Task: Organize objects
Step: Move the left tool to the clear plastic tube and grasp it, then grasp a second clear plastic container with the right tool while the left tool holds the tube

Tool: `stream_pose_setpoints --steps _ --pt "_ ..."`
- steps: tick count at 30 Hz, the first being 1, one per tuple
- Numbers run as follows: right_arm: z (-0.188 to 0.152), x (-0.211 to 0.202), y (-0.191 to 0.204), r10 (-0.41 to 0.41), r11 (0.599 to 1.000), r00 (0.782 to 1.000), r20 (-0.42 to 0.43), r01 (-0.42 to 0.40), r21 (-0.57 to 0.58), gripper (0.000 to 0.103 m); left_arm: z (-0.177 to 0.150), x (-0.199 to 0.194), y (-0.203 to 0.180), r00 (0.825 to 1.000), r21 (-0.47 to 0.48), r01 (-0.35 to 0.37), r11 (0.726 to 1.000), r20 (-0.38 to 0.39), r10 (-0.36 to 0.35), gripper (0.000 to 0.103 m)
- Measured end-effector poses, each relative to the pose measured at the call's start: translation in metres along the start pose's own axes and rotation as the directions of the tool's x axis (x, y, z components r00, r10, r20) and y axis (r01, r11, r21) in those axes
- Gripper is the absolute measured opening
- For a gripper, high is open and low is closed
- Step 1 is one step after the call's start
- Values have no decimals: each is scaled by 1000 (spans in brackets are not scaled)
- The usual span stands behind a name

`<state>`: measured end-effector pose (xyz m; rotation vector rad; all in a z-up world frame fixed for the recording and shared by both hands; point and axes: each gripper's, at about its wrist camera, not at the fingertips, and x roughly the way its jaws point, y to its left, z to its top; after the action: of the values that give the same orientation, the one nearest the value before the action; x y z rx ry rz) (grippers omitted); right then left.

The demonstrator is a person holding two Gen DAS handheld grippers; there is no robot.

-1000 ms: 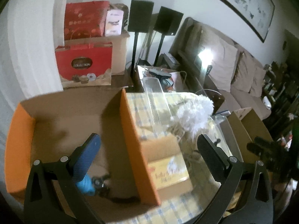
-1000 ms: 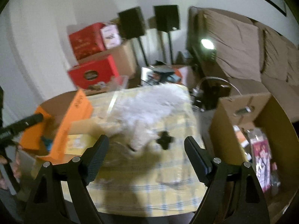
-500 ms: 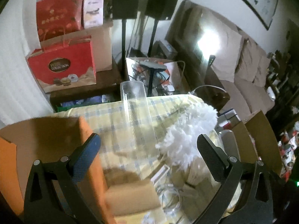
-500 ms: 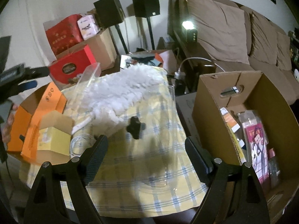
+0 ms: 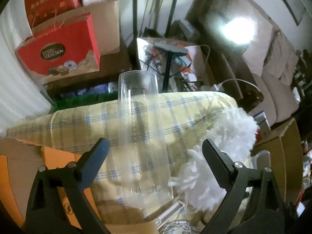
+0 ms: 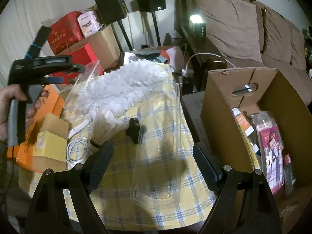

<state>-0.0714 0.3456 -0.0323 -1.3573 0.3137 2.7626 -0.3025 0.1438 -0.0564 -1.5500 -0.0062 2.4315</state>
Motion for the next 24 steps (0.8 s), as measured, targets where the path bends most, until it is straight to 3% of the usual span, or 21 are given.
stream_pose_setpoints --steps 9,15,18,24 --pt "4 12 -4 -2 1000 1000 -23 2 5 85 7 25 -5 998 28 -35 999 -41 36 96" --pt "6 20 -6 1 1000 999 -42 -1 4 85 7 40 -10 994 56 -64 996 -89 69 90" --pt "8 25 -3 -2 1000 998 -60 2 -4 85 7 46 -9 991 55 -65 996 -113 71 83" --pt "11 49 -1 2 1000 995 -104 -2 0 81 3 54 -6 987 53 -67 996 -144 74 57"
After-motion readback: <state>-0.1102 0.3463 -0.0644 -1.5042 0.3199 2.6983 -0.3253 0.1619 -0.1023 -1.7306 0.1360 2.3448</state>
